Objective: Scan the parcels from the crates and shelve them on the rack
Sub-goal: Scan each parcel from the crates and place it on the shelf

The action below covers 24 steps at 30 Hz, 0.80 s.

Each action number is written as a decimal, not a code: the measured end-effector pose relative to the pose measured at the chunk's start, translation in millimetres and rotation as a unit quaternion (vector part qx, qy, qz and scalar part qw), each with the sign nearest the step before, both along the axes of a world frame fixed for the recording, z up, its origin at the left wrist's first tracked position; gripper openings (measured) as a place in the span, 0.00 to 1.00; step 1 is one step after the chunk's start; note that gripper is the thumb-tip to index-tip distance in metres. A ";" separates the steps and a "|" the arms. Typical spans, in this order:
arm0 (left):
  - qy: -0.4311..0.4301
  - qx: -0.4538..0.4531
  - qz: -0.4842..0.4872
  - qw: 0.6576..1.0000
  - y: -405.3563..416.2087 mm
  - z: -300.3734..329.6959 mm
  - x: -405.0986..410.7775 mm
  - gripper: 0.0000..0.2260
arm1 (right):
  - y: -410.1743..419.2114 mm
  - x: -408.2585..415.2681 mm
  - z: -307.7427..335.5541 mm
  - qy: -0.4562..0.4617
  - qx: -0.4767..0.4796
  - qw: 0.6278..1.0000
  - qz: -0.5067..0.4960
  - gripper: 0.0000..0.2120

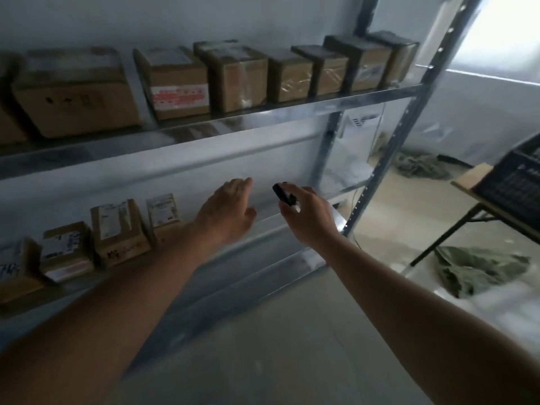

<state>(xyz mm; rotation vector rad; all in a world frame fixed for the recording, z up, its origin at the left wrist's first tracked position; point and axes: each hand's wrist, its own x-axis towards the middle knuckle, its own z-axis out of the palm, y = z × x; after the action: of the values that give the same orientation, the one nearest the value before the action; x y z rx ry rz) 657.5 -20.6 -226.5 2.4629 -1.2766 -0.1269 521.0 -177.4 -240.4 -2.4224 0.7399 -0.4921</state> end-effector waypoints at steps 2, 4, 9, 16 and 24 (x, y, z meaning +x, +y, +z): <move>-0.008 -0.006 -0.013 1.000 -22.4 8.5 -34.3 0.31 | -17.1 -42.6 8.4 -0.016 0.001 1.000 -0.012 0.22; -0.001 -0.014 -0.025 1.000 -45.9 19.6 -72.3 0.31 | -35.6 -87.6 16.9 -0.030 -0.003 0.999 -0.027 0.22; -0.017 -0.032 -0.079 0.996 -110.5 39.4 -172.1 0.28 | -78.9 -199.4 36.3 -0.043 -0.012 0.997 -0.066 0.21; -0.012 -0.051 -0.168 0.984 -204.3 58.2 -278.2 0.25 | -138.1 -323.4 54.6 -0.052 -0.023 0.989 -0.133 0.22; -0.045 -0.024 -0.304 0.951 -346.4 76.1 -362.2 0.24 | -237.1 -428.0 64.3 -0.057 -0.034 0.964 -0.258 0.22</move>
<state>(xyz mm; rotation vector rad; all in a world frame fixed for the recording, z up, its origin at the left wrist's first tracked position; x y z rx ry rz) 295.3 -367.0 -150.3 1.9714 -2.0136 -0.1369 93.0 -414.4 -176.0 -2.2242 1.3275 -0.8605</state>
